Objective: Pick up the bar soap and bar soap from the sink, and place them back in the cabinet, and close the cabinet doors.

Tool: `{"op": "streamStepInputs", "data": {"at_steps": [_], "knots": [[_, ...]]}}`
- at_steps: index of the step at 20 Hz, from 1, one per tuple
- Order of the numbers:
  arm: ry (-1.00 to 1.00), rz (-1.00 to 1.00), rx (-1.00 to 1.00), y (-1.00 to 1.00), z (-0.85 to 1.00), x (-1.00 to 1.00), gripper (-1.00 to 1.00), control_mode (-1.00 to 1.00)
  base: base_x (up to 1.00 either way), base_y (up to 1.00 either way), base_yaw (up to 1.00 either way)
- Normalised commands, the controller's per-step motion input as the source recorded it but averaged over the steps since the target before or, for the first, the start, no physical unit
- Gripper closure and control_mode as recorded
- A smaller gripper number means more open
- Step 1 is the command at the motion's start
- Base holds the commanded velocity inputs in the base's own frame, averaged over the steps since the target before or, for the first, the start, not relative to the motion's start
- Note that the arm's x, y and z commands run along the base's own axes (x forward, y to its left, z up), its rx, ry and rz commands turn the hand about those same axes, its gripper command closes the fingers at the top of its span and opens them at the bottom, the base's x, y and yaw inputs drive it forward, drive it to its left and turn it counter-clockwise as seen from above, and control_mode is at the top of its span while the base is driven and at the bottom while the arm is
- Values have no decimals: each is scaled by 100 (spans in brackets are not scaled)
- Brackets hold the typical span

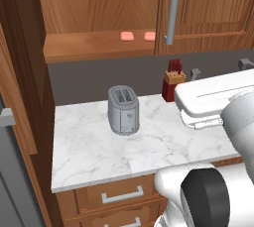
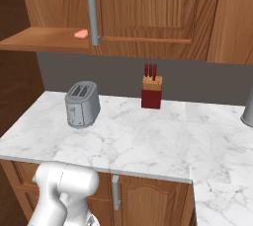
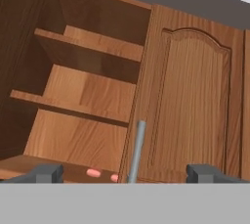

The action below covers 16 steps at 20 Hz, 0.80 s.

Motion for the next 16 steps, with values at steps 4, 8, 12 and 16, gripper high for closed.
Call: {"op": "streamStepInputs", "data": {"at_steps": [4,8,12,16], "knots": [[0,1,0,38,-6,-7,-100,-100,0,0,0],[1,2,0,42,-7,0,-100,-100,0,0,0],[3,4,0,36,-3,-1,-100,-100,0,0,0],[4,4,0,30,0,-1,-100,-100,0,0,0]]}}
